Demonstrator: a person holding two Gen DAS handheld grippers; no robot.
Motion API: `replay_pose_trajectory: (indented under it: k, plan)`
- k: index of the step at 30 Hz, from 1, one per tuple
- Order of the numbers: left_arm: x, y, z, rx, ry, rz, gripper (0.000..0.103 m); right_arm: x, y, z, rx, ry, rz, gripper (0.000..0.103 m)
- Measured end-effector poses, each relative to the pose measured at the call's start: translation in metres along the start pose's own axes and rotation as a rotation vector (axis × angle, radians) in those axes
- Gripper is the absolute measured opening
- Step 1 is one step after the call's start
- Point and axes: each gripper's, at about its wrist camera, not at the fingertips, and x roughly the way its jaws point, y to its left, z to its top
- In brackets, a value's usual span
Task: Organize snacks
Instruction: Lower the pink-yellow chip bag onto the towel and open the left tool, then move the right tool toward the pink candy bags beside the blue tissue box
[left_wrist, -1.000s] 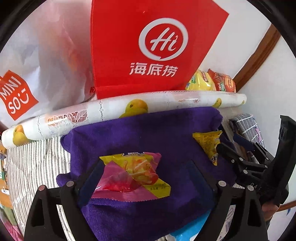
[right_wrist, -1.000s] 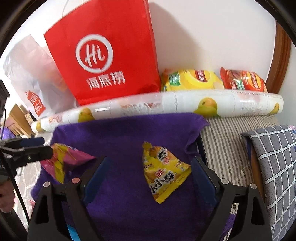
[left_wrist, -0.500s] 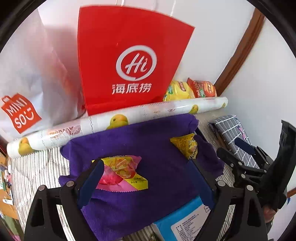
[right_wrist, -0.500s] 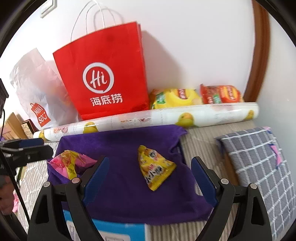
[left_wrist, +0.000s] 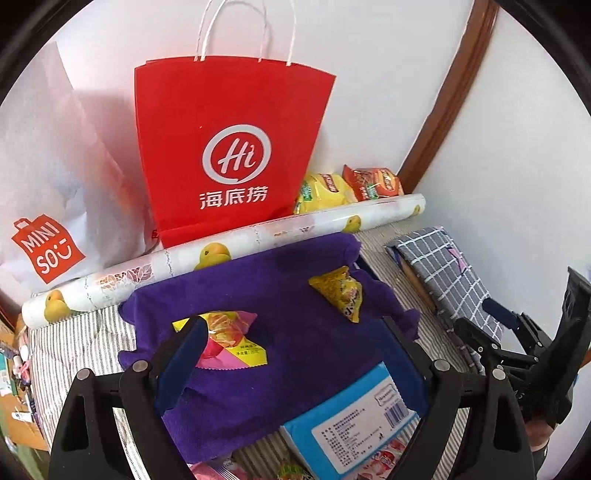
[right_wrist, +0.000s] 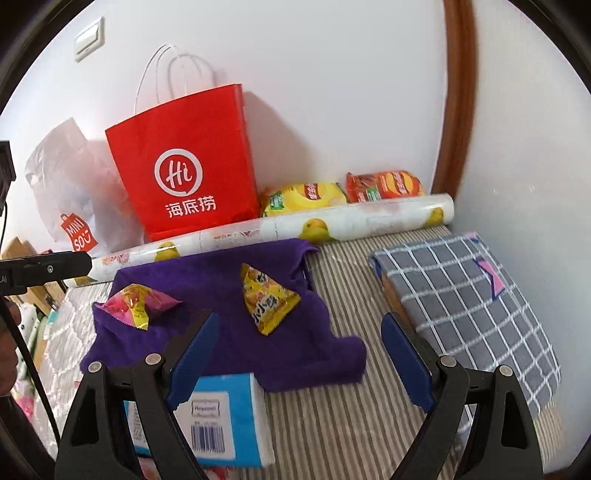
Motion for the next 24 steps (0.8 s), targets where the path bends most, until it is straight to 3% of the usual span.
replay_pose_trajectory:
  k: [24]
  plan:
    - [-0.021, -0.017, -0.005, 0.045, -0.021, -0.048, 0.09, -0.04, -0.002, -0.036, 0.023, 0.016, 0.035, 0.084]
